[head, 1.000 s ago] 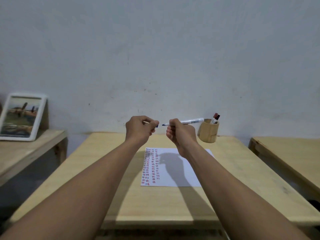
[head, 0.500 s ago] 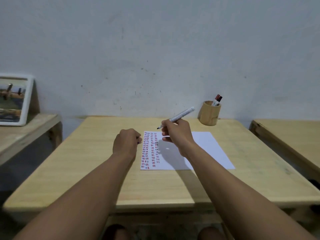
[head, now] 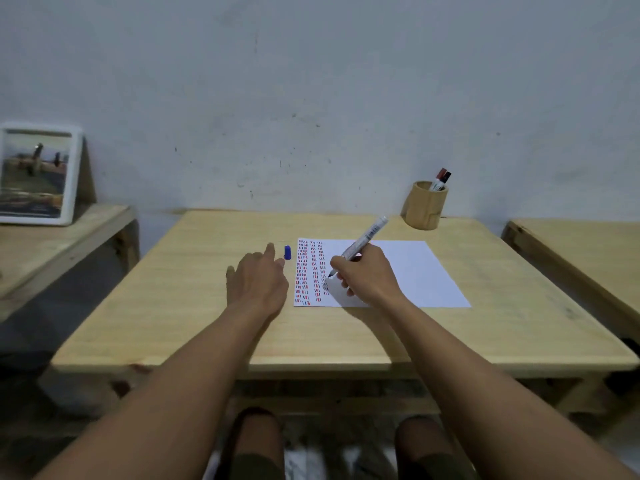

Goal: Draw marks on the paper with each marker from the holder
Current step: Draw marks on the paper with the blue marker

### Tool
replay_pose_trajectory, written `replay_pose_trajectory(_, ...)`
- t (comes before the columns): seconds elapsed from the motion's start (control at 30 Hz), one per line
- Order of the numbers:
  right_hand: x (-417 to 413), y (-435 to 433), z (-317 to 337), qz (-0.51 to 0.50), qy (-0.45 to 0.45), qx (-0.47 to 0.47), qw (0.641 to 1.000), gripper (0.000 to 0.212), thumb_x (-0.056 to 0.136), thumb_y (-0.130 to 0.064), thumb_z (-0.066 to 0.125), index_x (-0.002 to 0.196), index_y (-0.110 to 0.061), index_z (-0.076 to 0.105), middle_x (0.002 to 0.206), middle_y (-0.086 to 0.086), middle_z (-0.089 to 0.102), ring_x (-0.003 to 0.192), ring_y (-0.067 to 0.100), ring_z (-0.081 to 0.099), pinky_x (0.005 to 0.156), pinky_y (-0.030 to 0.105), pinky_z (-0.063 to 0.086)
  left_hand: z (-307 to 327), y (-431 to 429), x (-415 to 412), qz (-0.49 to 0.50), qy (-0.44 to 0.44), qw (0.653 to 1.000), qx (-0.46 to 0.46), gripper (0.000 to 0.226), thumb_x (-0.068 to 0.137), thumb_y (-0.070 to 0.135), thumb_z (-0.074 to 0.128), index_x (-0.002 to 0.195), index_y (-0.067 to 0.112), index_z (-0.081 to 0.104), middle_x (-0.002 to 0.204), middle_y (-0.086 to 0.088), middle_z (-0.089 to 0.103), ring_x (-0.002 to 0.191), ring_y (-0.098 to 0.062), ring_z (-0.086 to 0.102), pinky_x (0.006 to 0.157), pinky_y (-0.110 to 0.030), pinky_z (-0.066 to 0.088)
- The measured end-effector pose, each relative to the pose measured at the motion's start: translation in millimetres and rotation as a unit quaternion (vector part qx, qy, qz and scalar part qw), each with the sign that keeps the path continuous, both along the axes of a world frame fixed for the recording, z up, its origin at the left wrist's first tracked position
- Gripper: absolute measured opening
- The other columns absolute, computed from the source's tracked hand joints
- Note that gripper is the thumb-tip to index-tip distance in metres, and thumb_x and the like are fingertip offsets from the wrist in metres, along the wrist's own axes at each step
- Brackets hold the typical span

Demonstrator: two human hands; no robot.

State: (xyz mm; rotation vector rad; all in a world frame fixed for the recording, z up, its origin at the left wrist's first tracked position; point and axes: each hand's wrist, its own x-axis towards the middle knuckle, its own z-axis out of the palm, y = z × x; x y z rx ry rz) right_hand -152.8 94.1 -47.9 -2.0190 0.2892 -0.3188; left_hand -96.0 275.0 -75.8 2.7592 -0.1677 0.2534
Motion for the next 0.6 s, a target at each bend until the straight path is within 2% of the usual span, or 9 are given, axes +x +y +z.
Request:
replay_pose_trajectory(0.03,-4,1,-4,-0.003,0.007,-0.005,1.0,0.021,0.085,-0.027,0.067,0.088,-0.006,0.065,0.07,0.003,0.071,0.05,0.013,0.062,0.05,0.028,0.05,-2,1,-4,0.0,0.02,1.0,0.022,0.047,0.103,0.03,0.031,0.148,0.02,0.041,0.138,-0.011,0.056,0.137,-0.032,0.042,0.111,-0.053,0.031)
replay_pose_trajectory(0.1,-11,2,-10,-0.007,0.01,-0.017,1.0,0.019,0.087,-0.027,0.067,0.085,-0.008,0.065,0.071,0.001,0.071,0.053,0.009,0.061,0.051,0.024,0.046,-6,3,-10,-0.008,0.065,0.996,0.063,0.052,0.105,0.034,0.023,0.156,0.025,0.031,0.161,-0.013,0.032,0.153,-0.033,0.016,0.12,-0.059,0.012)
replay_pose_trajectory(0.13,-14,3,-11,-0.003,0.006,-0.022,1.0,0.017,0.088,-0.026,0.067,0.083,-0.01,0.064,0.07,-0.001,0.07,0.054,0.007,0.061,0.051,0.022,0.044,-8,4,-12,-0.014,0.079,0.994,0.077,0.054,0.105,0.035,0.02,0.158,0.027,0.025,0.166,-0.014,0.02,0.155,-0.034,0.008,0.121,-0.061,0.006)
replay_pose_trajectory(0.2,-17,5,-12,0.017,-0.004,-0.026,1.0,0.014,0.088,-0.024,0.068,0.08,-0.014,0.062,0.07,-0.005,0.069,0.058,0.004,0.062,0.051,0.018,0.042,-9,5,-12,-0.024,0.087,0.992,0.088,0.055,0.106,0.037,0.017,0.16,0.028,0.018,0.169,-0.014,0.01,0.156,-0.035,0.002,0.121,-0.061,0.0)
replay_pose_trajectory(0.33,-20,10,-12,0.036,-0.005,-0.033,0.999,0.013,0.091,-0.025,0.068,0.082,-0.018,0.063,0.074,-0.011,0.068,0.062,0.002,0.066,0.042,0.008,0.04,-9,5,-12,-0.03,0.09,0.99,0.1,0.057,0.105,0.038,0.016,0.161,0.028,0.014,0.169,-0.015,0.006,0.156,-0.036,0.0,0.121,-0.061,0.0)
replay_pose_trajectory(0.6,-19,11,-12,0.041,-0.005,-0.044,0.998,0.015,0.093,-0.021,0.066,0.079,-0.018,0.061,0.079,-0.005,0.068,0.061,0.001,0.064,0.04,0.006,0.04,-12,5,-11,-0.026,0.089,0.99,0.106,0.057,0.105,0.04,0.015,0.161,0.029,0.014,0.17,-0.014,0.006,0.156,-0.035,-0.001,0.122,-0.061,-0.001)
